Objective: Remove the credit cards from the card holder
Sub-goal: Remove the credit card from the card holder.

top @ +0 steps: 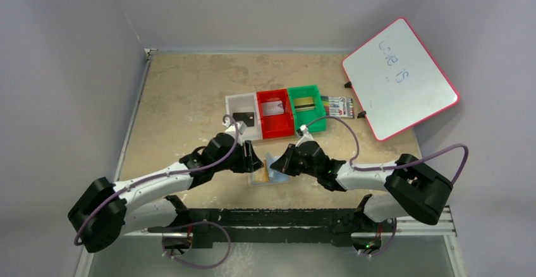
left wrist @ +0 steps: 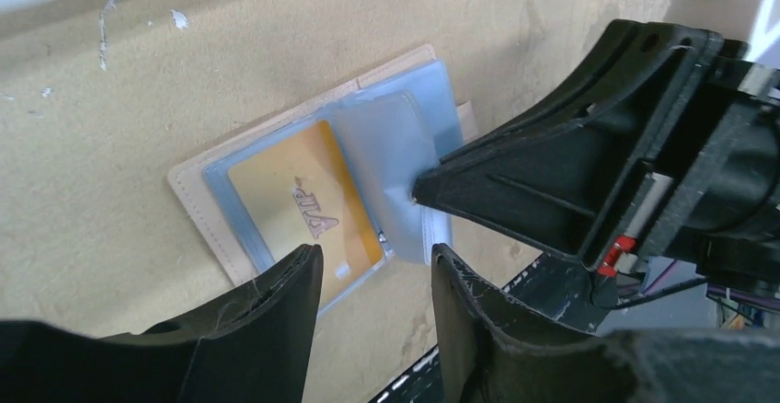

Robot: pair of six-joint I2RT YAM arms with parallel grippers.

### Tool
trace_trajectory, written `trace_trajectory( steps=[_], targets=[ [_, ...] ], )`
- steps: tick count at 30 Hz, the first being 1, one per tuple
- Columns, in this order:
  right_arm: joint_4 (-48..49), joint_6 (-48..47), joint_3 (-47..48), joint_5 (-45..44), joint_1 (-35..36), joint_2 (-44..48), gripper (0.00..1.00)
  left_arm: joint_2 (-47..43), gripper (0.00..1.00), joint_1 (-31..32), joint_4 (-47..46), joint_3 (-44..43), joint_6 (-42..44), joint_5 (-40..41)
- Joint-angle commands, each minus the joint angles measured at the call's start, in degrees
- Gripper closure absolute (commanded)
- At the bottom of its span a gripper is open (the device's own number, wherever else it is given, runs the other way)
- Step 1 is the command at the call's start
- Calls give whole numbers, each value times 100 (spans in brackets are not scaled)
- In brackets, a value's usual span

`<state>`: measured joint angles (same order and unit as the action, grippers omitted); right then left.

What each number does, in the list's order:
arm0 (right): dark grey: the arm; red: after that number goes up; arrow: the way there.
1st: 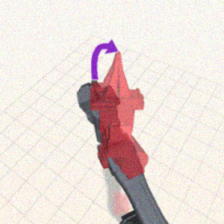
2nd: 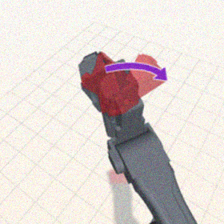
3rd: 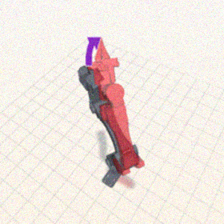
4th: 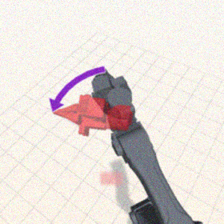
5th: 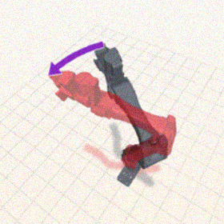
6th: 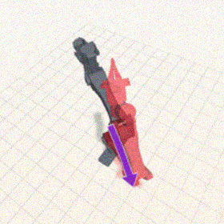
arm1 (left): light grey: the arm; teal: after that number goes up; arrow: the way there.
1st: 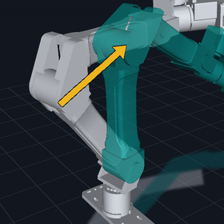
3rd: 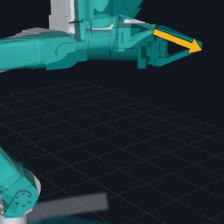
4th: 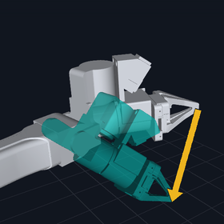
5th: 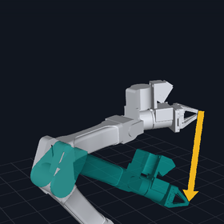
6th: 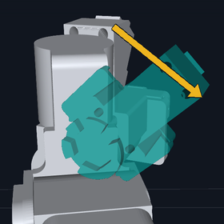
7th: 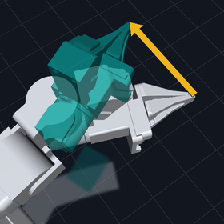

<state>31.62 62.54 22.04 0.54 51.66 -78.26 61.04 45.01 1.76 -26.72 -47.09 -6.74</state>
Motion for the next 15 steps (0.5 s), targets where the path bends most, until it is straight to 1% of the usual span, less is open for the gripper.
trace_trajectory(
  steps=[1,3,7,11,15],
  targets=[
    [35,111,-61,-206,-40,133,94,428,55,291,-1220,65,-453,382],
    [20,155,-88,-233,-34,165,94,723,57,396,-1443,41,-534,463],
    [-87,270,-155,-333,-42,249,94,1090,64,545,-1425,19,-693,788],
    [-187,343,-245,-414,-47,388,94,1017,69,577,-1346,138,-838,1192],
    [-285,428,-329,-477,-48,534,93,958,70,572,-1319,180,-850,1308]
  ],
)
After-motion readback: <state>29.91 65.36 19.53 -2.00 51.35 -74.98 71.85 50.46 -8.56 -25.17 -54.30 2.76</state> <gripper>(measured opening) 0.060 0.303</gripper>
